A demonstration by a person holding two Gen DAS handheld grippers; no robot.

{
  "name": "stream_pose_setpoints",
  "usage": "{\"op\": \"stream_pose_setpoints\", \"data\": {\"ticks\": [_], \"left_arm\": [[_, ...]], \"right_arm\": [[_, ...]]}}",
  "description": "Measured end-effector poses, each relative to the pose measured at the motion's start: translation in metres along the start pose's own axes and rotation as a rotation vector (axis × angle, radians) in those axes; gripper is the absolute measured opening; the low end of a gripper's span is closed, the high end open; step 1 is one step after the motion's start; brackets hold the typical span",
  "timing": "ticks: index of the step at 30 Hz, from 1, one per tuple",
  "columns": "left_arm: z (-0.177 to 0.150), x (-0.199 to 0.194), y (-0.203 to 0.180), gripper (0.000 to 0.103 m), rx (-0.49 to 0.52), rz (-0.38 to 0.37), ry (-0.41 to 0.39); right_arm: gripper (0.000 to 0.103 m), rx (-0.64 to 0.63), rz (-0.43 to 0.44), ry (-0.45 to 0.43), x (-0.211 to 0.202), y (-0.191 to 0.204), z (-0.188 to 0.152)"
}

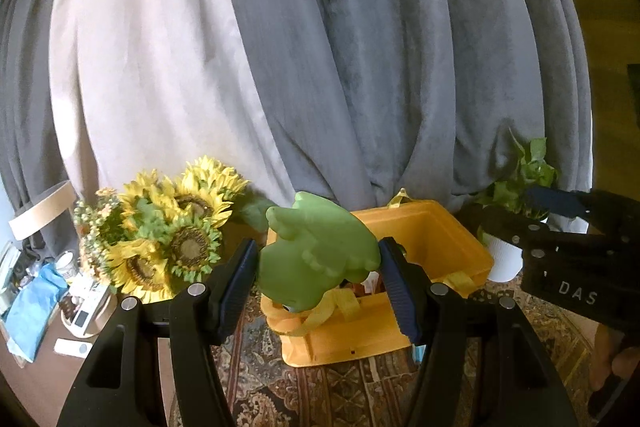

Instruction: Organize soft objects

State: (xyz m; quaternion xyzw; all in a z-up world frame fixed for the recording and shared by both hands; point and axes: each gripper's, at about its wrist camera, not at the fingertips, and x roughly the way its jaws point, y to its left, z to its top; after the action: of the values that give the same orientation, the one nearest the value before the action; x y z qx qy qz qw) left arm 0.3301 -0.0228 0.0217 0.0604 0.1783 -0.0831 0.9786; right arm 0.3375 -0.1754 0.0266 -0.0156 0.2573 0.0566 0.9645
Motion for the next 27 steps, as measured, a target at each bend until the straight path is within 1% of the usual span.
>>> {"op": "stream_pose_setpoints", "data": {"ticks": [2, 8, 15, 17, 20, 27], "left_arm": [[0.002, 0.007, -0.001, 0.061, 0.007, 0.004, -0.001], [0.008, 0.038, 0.001, 0.061, 0.011, -0.013, 0.025], [0.011, 0.084, -0.003, 0.061, 0.022, -0.055, 0.090], [0.011, 0.096, -0.004, 0.061, 0.030, -0.052, 0.108], [0.010, 0.116, -0.007, 0.061, 0.041, -0.069, 0.140], [0.004, 0.152, -0.012, 0.062, 0.050, -0.098, 0.218]], "right_arm": [[0.063, 0.016, 0.018, 0.013, 0.009, -0.004, 0.004], [0.063, 0.024, 0.007, 0.040, 0.037, -0.010, 0.010], [0.063, 0.060, -0.005, 0.097, 0.070, -0.023, 0.008], [0.063, 0.062, -0.014, 0.112, 0.079, -0.025, 0.007], [0.063, 0.067, -0.025, 0.130, 0.091, -0.030, 0.006], [0.064, 0.093, -0.035, 0.182, 0.117, -0.044, -0.001]]}}
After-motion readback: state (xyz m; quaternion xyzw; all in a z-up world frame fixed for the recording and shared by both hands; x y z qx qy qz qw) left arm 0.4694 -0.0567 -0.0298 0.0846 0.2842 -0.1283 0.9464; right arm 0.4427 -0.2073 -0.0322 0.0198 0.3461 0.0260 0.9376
